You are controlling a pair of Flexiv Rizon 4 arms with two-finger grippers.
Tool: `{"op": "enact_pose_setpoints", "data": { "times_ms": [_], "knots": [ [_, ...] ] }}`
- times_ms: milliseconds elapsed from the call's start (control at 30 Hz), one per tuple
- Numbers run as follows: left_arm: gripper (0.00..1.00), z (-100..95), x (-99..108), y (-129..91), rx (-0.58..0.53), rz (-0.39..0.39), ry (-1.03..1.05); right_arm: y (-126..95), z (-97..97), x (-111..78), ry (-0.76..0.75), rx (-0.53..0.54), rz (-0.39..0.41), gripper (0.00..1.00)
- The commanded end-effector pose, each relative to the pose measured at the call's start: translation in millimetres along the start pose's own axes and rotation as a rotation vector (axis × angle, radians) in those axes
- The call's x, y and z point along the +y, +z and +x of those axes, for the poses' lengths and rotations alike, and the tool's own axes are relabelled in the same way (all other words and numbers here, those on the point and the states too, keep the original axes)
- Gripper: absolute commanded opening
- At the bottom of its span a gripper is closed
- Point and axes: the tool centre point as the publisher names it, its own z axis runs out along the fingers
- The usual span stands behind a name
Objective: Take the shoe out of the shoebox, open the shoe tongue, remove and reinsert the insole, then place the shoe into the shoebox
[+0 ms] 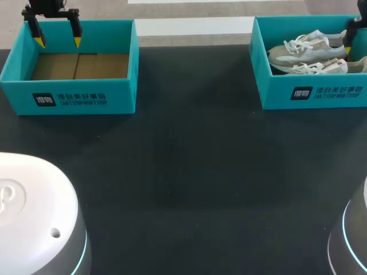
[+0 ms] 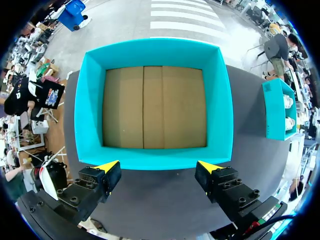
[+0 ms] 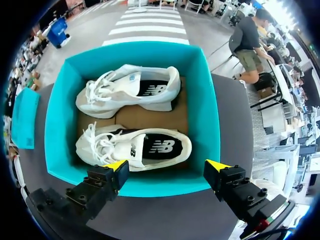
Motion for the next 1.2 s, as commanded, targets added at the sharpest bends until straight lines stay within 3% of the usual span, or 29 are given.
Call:
{"op": "enact_pose_setpoints", "data": {
  "times_ms": [33, 100, 267, 600, 1200],
  "knots": [
    [1.0, 0.0, 0, 0, 0.0, 0.0, 0.0, 15, -8.6, 8.3, 0.011, 0.014, 0.037, 0.96],
    [1.0, 0.0, 0, 0, 0.0, 0.0, 0.0, 21, -12.1, 6.2, 0.021, 0.029, 0.047, 0.52],
    [1.0, 0.0, 0, 0, 0.0, 0.0, 0.0, 36, -14.2, 5.7, 0.022, 0.03, 0.063, 0.42],
    [1.0, 0.0, 0, 0, 0.0, 0.0, 0.0, 63, -17.2, 5.5, 0.045, 0.024, 0.075, 0.4],
    [1.0, 0.0, 0, 0, 0.0, 0.0, 0.0, 98, -32.3, 7.6, 0.083, 0.0, 0.124, 0.46]
  ]
}}
